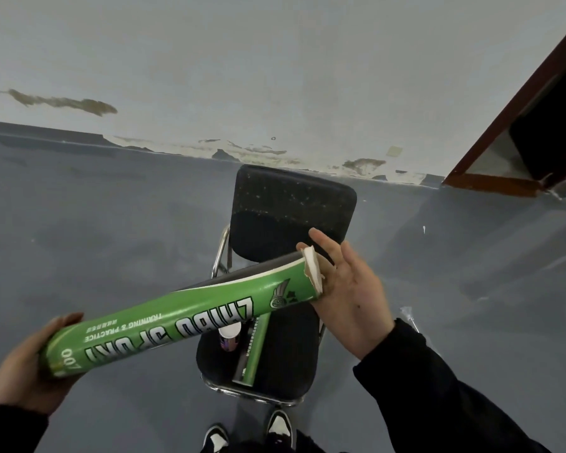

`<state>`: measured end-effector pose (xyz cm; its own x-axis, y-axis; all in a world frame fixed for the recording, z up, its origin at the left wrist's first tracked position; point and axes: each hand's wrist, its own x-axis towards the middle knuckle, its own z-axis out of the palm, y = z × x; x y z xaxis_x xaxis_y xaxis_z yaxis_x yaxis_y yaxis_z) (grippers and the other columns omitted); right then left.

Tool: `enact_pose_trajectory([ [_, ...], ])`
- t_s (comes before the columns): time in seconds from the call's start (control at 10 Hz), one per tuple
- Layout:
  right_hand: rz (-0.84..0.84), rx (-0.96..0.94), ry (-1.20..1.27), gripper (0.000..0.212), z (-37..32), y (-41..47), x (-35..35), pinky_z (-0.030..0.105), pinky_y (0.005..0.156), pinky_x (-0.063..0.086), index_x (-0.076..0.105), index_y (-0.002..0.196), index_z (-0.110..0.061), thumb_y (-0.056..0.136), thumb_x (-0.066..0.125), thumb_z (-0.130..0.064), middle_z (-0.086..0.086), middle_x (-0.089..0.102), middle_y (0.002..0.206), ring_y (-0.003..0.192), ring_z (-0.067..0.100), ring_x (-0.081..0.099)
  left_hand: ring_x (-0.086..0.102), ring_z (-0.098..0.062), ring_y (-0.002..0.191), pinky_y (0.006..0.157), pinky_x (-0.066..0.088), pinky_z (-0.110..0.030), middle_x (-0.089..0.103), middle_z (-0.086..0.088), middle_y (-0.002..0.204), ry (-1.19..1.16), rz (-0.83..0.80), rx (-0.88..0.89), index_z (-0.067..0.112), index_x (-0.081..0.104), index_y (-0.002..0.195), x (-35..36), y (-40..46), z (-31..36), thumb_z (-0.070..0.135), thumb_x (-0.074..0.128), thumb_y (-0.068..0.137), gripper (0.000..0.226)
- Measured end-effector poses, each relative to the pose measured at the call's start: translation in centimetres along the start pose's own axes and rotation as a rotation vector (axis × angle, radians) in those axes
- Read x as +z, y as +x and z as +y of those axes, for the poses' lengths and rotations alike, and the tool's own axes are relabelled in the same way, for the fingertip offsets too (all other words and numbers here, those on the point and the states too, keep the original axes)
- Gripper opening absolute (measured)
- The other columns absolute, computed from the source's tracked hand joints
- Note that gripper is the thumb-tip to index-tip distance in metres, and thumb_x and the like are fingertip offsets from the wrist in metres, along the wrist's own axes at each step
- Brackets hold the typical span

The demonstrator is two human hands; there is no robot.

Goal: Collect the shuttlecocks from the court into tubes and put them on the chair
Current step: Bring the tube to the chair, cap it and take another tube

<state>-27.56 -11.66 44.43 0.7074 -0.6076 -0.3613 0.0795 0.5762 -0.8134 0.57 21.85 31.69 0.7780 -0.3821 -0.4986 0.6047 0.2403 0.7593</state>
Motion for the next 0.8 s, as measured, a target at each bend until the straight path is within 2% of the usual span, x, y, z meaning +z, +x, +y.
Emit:
enact_pose_trajectory([
  [0.1,0.018,-0.045,-0.183,0.052,0.3,0.0,0.2,0.041,0.103,0.051,0.061,0.138,-0.033,0.093,0.05,-0.056,0.002,0.063,0.137,0.127,0.022,0.06,0.073,-0.006,0.063,0.051,0.059,-0.024,0.076,0.008,0.074,0.115,0.016,-0.015,0.026,0.084,0.079,2.4,0.0,-1.1,0.02,0.037,0.108,0.056],
  [0.2,0.031,-0.102,-0.319,0.045,1.3,0.1,-0.3,0.043,0.102,0.054,0.064,0.132,-0.037,0.098,0.041,-0.056,0.002,0.067,0.127,0.121,0.023,0.063,0.072,-0.008,0.061,0.054,0.059,-0.024,0.075,0.006,0.075,0.185,0.01,-0.012,0.026,0.082,0.069,3.6,0.2,-0.9,0.033,0.042,0.106,0.055],
  [0.3,0.015,-0.16,-0.342,0.043,1.9,-0.1,-1.1,0.043,0.096,0.056,0.059,0.135,-0.039,0.104,0.034,-0.055,0.002,0.066,0.129,0.12,0.025,0.064,0.07,-0.006,0.059,0.053,0.057,-0.02,0.074,0.007,0.072,0.231,-0.034,0.018,0.026,0.081,0.069,3.5,0.4,-0.4,0.032,0.042,0.106,0.054],
  [0.4,0.001,-0.228,-0.32,0.047,2.0,-0.4,-1.4,0.038,0.089,0.057,0.055,0.137,-0.039,0.099,0.032,-0.053,0.004,0.064,0.128,0.115,0.021,0.065,0.068,-0.005,0.058,0.051,0.055,-0.018,0.072,0.006,0.069,0.243,-0.009,0.04,0.026,0.078,0.065,4.0,0.8,-0.1,0.025,0.046,0.103,0.05],
  [0.5,-0.012,-0.236,-0.318,0.043,1.9,-0.5,-1.5,0.038,0.088,0.057,0.056,0.133,-0.042,0.099,0.031,-0.05,-0.001,0.065,0.117,0.109,0.021,0.065,0.066,-0.002,0.056,0.049,0.052,-0.015,0.071,0.011,0.064,0.272,-0.028,0.081,0.029,0.077,0.06,4.9,0.6,0.1,0.013,0.04,0.104,0.06],
  [0.6,-0.064,-0.167,-0.293,0.04,1.7,-0.5,-1.8,0.05,0.094,0.057,0.053,0.134,-0.046,0.1,0.032,-0.051,-0.007,0.065,0.115,0.116,0.026,0.064,0.065,0.0,0.055,0.048,0.051,-0.013,0.069,0.013,0.062,0.274,0.017,0.088,0.03,0.076,0.058,5.7,0.4,0.2,0.012,0.038,0.105,0.063],
  [0.7,-0.086,-0.039,-0.075,0.036,1.4,-0.6,-2.2,0.057,0.1,0.052,0.057,0.136,-0.041,0.106,0.037,-0.045,0.0,0.067,0.12,0.119,0.03,0.065,0.065,-0.004,0.055,0.045,0.052,-0.016,0.068,0.002,0.075,0.282,0.113,0.09,0.024,0.076,0.07,6.4,0.4,0.6,0.029,0.062,0.086,0.022],
  [0.8,-0.117,0.067,0.113,0.038,1.4,-0.6,-2.4,0.062,0.104,0.048,0.06,0.137,-0.034,0.103,0.043,-0.031,0.009,0.063,0.126,0.126,0.037,0.059,0.063,-0.009,0.052,0.044,0.052,-0.02,0.066,-0.004,0.078,0.323,0.137,0.061,0.018,0.07,0.082,6.4,1.1,0.2,0.035,0.067,0.075,0.019],
])
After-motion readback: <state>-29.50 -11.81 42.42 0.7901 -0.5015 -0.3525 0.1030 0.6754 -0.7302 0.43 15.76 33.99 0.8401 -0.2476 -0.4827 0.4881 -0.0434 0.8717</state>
